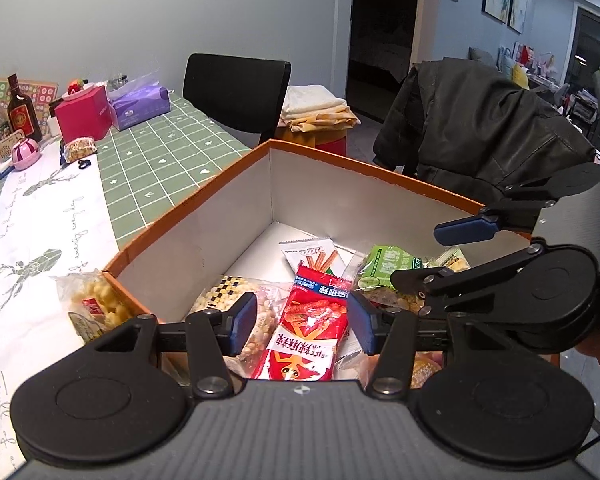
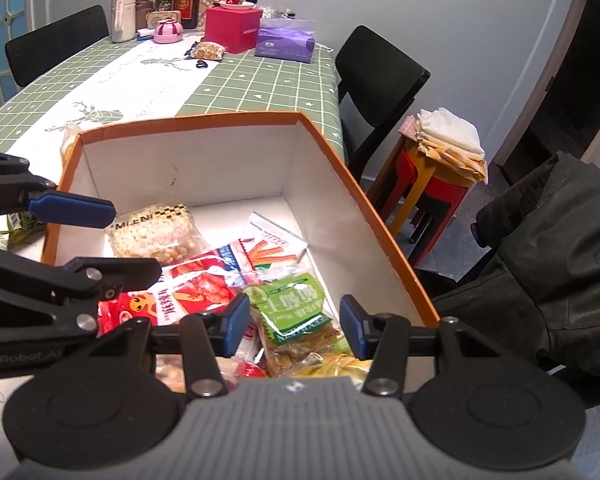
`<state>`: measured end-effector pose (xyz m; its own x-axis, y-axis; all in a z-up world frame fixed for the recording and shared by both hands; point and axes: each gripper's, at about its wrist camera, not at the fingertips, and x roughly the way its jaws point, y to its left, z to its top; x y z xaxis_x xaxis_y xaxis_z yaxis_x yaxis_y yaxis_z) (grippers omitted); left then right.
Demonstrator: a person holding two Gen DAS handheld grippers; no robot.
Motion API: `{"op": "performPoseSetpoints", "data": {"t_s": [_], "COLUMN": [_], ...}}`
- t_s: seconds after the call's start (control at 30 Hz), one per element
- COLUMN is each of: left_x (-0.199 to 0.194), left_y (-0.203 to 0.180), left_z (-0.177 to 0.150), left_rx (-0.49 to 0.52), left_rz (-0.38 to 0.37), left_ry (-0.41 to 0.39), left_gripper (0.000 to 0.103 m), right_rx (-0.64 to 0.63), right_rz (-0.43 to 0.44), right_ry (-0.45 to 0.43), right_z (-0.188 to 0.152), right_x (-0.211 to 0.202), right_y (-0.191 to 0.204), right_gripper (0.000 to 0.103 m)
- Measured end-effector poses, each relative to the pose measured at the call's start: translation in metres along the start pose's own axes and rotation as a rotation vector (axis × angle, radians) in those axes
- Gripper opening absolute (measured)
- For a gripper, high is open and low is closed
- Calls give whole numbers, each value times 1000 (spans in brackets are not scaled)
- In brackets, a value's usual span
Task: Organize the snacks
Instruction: 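Withdraw both tools from the box toward the remaining snacks on the table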
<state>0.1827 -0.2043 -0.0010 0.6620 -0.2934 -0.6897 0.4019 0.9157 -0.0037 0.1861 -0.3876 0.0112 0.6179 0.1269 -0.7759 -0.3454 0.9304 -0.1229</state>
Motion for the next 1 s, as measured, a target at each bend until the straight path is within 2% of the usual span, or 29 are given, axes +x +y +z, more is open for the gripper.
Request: {"op": "performPoseSetpoints", "data": {"t_s": [0.47,0.63,1.0], "left_x": [-25,-36,-59], "left_y": [28,40,86], "left_z": [-6,-11,-24], "left_rx": [-39,-36,-104], "left_rz": [27,41,99], "left_ry": [-33,-45,-56], "left_gripper": [65,65,66], "right_rx": [-14,-37,-96], "right_rz": [11,28,62], "right_ry": [-31,-48,-74], "right_z": [11,20,39], "right_x": [-10,-13,-17], "right_y": [19,37,81], "right_gripper": [49,49,49]}}
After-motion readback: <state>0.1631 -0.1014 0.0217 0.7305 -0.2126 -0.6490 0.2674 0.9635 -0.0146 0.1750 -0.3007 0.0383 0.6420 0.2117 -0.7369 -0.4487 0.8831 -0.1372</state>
